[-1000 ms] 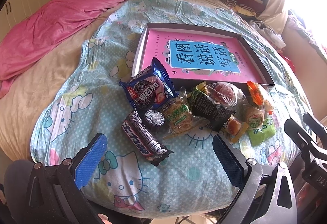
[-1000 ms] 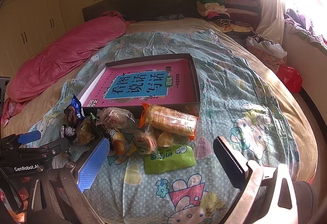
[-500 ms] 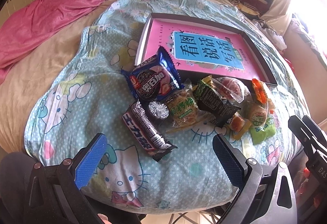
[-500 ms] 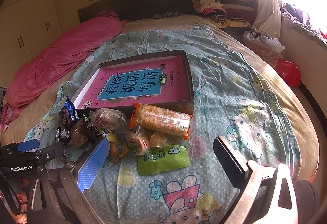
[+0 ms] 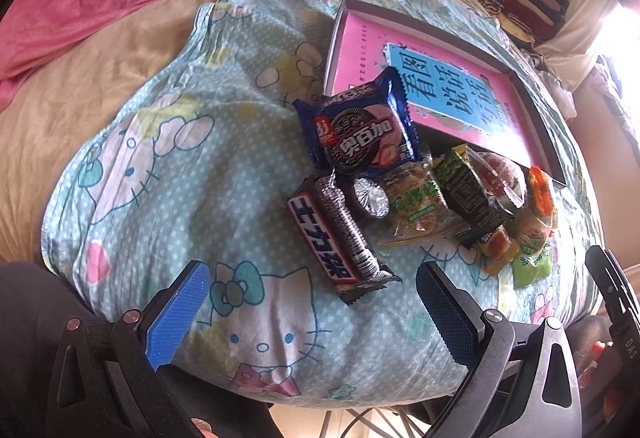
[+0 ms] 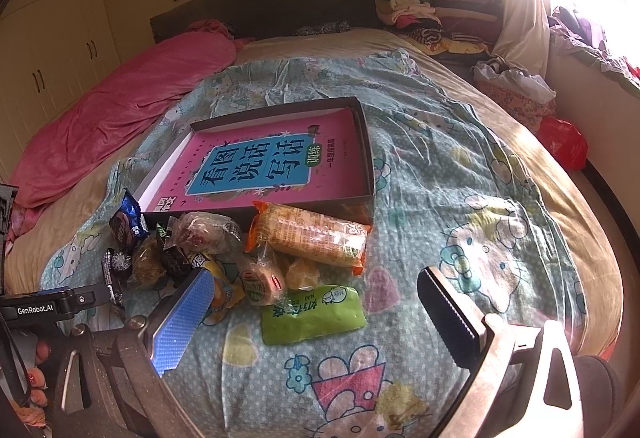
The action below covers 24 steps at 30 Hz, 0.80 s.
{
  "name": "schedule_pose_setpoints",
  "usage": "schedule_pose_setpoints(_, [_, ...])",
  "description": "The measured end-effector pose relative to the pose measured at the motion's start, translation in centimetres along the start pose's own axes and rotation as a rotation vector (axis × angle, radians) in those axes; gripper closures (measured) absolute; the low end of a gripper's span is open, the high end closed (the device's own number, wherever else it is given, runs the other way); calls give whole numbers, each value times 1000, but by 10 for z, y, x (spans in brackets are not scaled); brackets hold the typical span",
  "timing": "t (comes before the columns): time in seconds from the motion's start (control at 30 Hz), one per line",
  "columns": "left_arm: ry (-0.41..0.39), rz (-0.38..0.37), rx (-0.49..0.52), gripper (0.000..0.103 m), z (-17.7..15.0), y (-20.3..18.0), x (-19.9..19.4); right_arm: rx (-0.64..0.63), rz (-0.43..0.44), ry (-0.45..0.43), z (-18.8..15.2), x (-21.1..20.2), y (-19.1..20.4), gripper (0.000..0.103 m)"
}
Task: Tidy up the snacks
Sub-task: 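Move both grippers toward the snack pile beside the pink box, then grasp the chocolate bar with the left gripper while the right grasps the orange-wrapped bread bag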
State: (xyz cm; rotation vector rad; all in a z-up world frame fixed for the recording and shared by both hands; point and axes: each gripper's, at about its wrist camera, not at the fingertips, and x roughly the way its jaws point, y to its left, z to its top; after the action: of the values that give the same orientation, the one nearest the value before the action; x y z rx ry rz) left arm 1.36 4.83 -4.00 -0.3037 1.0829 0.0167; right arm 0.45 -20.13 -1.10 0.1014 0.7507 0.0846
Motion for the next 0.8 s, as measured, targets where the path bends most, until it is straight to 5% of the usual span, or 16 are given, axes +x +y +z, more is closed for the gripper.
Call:
schedule_pose_setpoints(0.1, [39, 4, -18, 2, 0, 5, 5, -1, -2, 1, 0, 0, 0, 0])
schedule_pose_setpoints(0.43, [89, -65, -33, 35, 4, 2, 20, -6, -12, -1, 1, 4, -3, 0])
schedule_pose_setpoints(0.8, [131, -79, -73, 39, 11, 1, 38, -75, -68, 31, 10, 26, -11, 0])
